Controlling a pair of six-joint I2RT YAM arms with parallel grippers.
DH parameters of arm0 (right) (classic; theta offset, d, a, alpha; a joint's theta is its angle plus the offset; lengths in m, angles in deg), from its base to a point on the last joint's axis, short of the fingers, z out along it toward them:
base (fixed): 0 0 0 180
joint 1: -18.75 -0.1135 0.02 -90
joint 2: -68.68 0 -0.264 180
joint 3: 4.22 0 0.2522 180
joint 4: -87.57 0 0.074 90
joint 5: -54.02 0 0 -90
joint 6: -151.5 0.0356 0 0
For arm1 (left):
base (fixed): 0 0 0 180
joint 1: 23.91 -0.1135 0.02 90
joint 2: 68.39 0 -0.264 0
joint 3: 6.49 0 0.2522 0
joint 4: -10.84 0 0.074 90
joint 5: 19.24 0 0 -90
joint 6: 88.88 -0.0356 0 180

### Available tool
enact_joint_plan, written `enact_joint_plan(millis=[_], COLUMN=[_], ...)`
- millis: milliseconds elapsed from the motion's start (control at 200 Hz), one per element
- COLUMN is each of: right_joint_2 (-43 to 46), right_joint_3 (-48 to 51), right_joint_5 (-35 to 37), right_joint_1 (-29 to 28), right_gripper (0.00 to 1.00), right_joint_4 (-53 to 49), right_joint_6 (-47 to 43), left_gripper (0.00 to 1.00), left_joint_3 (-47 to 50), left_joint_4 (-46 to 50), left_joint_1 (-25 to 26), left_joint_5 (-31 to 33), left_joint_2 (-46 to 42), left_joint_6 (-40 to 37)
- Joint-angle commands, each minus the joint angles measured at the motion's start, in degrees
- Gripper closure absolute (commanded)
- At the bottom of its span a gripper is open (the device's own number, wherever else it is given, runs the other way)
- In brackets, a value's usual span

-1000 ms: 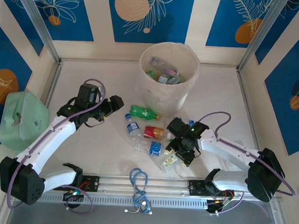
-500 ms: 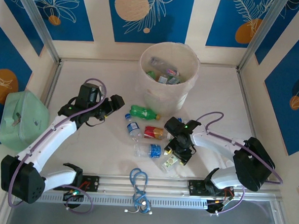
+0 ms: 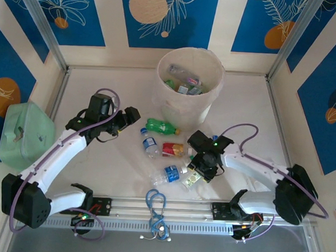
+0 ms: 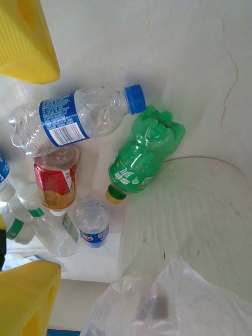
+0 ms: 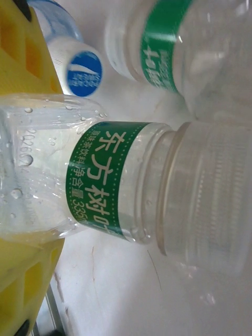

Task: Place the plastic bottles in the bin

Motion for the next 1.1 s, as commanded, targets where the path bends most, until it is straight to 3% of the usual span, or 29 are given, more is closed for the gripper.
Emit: enact_joint_plan(millis=[0, 225, 430, 615, 800, 1095], right_joint_2=[5.61, 12.70, 9.10, 1.61, -2.80, -4.40], right_joint_3=[-2.93, -12.09, -22.00, -32.26, -38.56, -40.95], right_joint_5=[4.37, 8.34, 1.21, -6.35, -16.06, -27.24], right_joint_1=[-1.39, -4.81, -6.10, -4.65, -1.42, 2.97], right_gripper=[0.49, 0.51, 0.50, 0.51, 0.51, 0.51], right_joint_4=[-4.77, -1.30, 9.42, 11.99, 13.42, 14.66], right_joint_6=[-1.88, -14.85, -32.95, -43.32, -48.49, -49.19], left_gripper=[0.13, 0.13, 0.13, 0.15, 0.16, 0.17], left_joint_3=[-2.28, -1.77, -5.05, -8.32, -7.08, -7.95], left_joint_4=[-0.99, -9.91, -18.03, -25.44, -35.13, -36.83], left_joint_1=[0.40, 0.46, 1.68, 4.22, 4.37, 4.91], left_joint_5=[-1.75, -8.49, -14.85, -19.22, -22.23, -26.00], left_joint_2=[0.02, -0.69, 0.55, 2.23, 2.64, 3.55], left_joint_6=[-0.25, 3.43, 7.09, 10.04, 14.12, 13.39])
